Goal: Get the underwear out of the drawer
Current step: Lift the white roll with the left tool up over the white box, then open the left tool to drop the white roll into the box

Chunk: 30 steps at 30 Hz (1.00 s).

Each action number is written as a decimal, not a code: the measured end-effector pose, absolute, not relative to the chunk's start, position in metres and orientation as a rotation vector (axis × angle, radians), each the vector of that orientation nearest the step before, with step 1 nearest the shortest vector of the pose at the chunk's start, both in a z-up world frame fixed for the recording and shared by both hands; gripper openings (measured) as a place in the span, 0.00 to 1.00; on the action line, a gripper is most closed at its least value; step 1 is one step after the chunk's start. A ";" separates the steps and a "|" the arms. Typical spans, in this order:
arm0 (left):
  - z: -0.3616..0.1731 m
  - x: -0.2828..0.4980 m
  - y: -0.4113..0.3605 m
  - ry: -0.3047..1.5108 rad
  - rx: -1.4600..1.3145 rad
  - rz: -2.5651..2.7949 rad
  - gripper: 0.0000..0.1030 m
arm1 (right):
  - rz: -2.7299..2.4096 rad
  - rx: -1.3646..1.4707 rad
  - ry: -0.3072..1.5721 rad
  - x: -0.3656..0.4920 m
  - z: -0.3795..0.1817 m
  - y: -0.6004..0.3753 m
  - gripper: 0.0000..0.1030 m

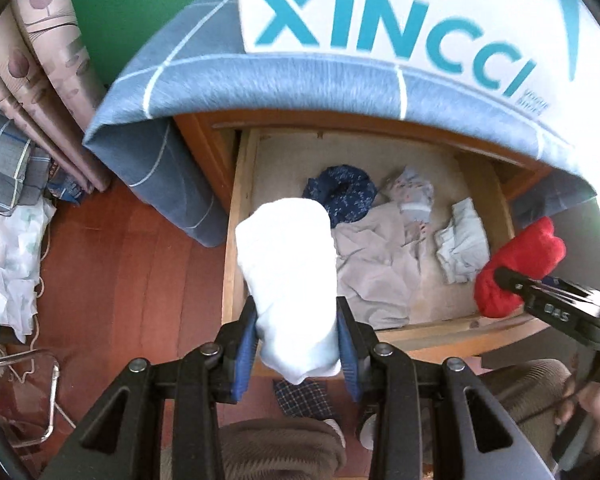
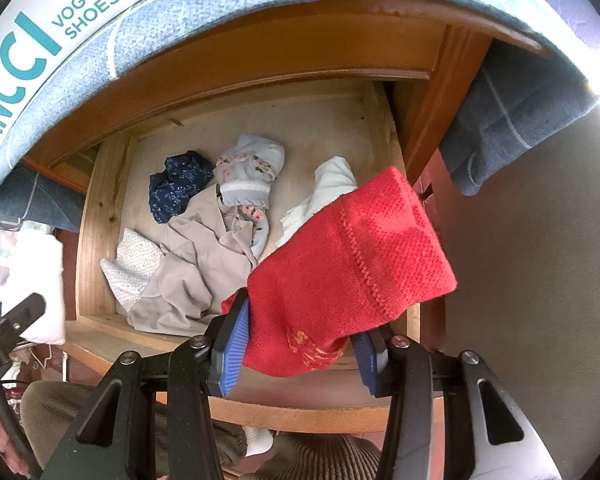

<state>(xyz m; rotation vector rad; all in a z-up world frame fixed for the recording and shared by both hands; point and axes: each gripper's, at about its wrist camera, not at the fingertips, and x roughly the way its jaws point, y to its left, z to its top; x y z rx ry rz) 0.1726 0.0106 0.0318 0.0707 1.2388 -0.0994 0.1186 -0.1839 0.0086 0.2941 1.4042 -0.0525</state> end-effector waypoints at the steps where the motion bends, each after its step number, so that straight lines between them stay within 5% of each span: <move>1: 0.036 0.170 0.011 1.230 0.076 -0.106 0.35 | -0.052 0.293 1.402 0.119 0.009 -0.184 0.42; 13: 0.095 0.137 0.021 1.132 0.073 -0.258 0.35 | -0.045 0.300 1.398 0.118 0.009 -0.184 0.42; 30: 0.270 0.188 0.013 0.759 0.136 -0.269 0.35 | -0.032 0.315 1.394 0.118 0.010 -0.184 0.42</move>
